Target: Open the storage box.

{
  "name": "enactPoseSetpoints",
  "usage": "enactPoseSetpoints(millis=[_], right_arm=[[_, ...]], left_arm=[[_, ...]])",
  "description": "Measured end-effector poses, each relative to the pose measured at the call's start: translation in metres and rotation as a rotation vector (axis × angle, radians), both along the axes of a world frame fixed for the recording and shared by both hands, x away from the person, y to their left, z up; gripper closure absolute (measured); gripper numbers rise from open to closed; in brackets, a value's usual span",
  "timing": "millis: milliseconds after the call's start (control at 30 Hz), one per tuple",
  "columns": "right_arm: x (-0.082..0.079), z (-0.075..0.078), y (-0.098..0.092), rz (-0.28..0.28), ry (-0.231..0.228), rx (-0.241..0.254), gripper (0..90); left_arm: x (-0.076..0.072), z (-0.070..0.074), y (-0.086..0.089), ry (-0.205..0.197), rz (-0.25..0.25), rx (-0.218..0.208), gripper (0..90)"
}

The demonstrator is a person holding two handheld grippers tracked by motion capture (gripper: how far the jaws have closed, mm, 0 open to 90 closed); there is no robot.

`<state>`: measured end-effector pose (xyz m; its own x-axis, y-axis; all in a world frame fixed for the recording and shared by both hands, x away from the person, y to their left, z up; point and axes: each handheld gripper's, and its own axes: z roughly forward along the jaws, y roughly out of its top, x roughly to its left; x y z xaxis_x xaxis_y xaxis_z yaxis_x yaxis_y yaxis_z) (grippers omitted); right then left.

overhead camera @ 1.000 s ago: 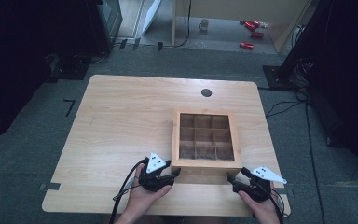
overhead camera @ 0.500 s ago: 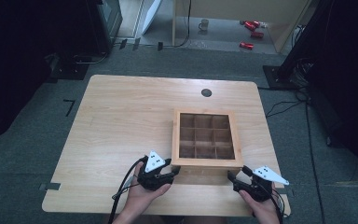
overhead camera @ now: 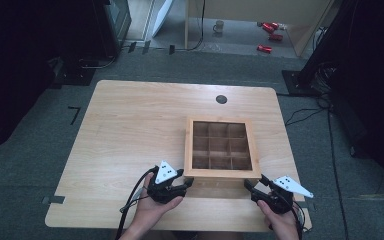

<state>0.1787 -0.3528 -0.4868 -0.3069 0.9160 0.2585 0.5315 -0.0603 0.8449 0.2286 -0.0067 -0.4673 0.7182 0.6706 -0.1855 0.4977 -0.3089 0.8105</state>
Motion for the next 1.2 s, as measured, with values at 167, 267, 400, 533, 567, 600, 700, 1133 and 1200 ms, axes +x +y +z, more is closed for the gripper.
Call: enactPoseSetpoints(millis=[167, 267, 400, 533, 567, 600, 700, 1133, 1200], right_arm=[[0.0, 0.001, 0.001, -0.001, -0.006, -0.024, 39.4], [0.0, 0.003, 0.002, -0.002, -0.004, -0.031, 38.9], [0.002, 0.006, 0.002, -0.016, -0.005, -0.036, 38.8], [0.004, 0.007, 0.001, -0.03, -0.005, -0.042, 38.8], [0.004, 0.007, 0.001, -0.032, -0.004, -0.043, 38.8], [0.005, 0.008, 0.0, -0.035, -0.003, -0.047, 38.8], [0.005, 0.01, 0.0, -0.038, -0.01, -0.058, 38.7], [0.009, 0.023, -0.003, -0.048, -0.05, -0.06, 37.2], [0.011, 0.026, -0.004, -0.053, -0.057, -0.061, 36.7]], left_arm=[[-0.003, -0.001, 0.017, -0.01, 0.021, 0.008, 47.7], [-0.003, -0.006, 0.035, 0.005, 0.053, 0.005, 46.0], [-0.002, -0.011, 0.061, 0.028, 0.11, -0.017, 44.8], [-0.003, -0.013, 0.082, 0.032, 0.141, -0.013, 43.6], [-0.003, -0.013, 0.088, 0.03, 0.149, -0.008, 43.3], [-0.003, -0.013, 0.093, 0.027, 0.157, -0.004, 42.8], [-0.004, -0.015, 0.109, 0.023, 0.184, 0.02, 40.0], [0.0, -0.039, 0.175, 0.053, 0.345, 0.175, 26.2], [0.003, -0.042, 0.181, 0.072, 0.365, 0.205, 25.3]])
